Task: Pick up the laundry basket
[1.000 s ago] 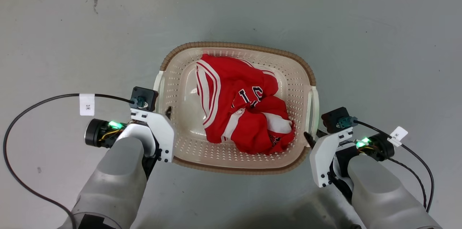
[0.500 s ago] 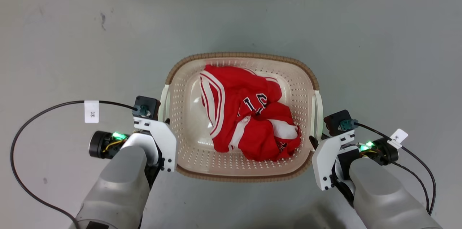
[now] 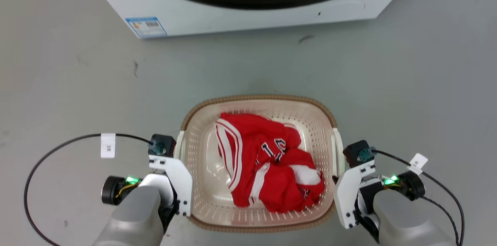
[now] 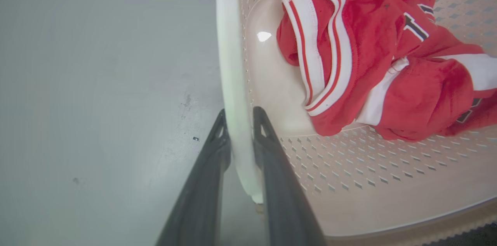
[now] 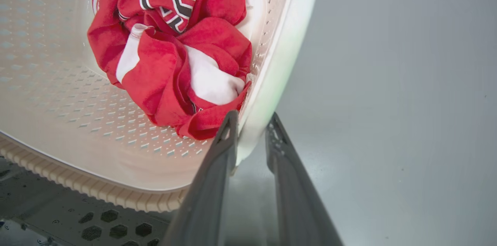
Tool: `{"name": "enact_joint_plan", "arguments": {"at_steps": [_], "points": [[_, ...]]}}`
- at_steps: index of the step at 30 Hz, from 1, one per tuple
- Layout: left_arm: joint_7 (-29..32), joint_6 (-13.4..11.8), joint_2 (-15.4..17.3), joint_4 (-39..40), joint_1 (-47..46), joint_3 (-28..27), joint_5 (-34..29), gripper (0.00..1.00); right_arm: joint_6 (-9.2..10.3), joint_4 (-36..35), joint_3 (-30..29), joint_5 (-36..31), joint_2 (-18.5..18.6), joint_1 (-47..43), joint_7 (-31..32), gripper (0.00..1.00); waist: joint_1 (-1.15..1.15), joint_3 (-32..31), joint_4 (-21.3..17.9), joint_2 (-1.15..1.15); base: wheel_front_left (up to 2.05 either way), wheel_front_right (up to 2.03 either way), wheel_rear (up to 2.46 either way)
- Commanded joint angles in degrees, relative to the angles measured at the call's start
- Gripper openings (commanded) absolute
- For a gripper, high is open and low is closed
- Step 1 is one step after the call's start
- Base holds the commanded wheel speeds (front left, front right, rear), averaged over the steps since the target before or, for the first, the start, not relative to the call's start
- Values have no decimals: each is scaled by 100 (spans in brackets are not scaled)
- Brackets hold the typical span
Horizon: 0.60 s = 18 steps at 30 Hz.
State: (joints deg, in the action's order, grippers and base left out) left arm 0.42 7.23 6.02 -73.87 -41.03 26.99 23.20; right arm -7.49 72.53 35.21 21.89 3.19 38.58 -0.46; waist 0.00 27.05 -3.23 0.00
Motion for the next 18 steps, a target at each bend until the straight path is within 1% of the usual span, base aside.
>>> {"name": "enact_joint_plan", "arguments": {"at_steps": [1,13,18], "points": [[92,35,-85,18,161,107,67,0,0,-70,108,56,-56,-69,57,0,0,-383,35,0,0,0,0],[649,42,-64,159,653,535,623,0,-3,-90,546,495,-63,-431,629,0,0,-1417,87,0,0,0,0],[872,43,-23,232,808,690,809,0,-7,-128,700,631,-66,-495,809,0,0,-1717,108,0,0,0,0]]}}
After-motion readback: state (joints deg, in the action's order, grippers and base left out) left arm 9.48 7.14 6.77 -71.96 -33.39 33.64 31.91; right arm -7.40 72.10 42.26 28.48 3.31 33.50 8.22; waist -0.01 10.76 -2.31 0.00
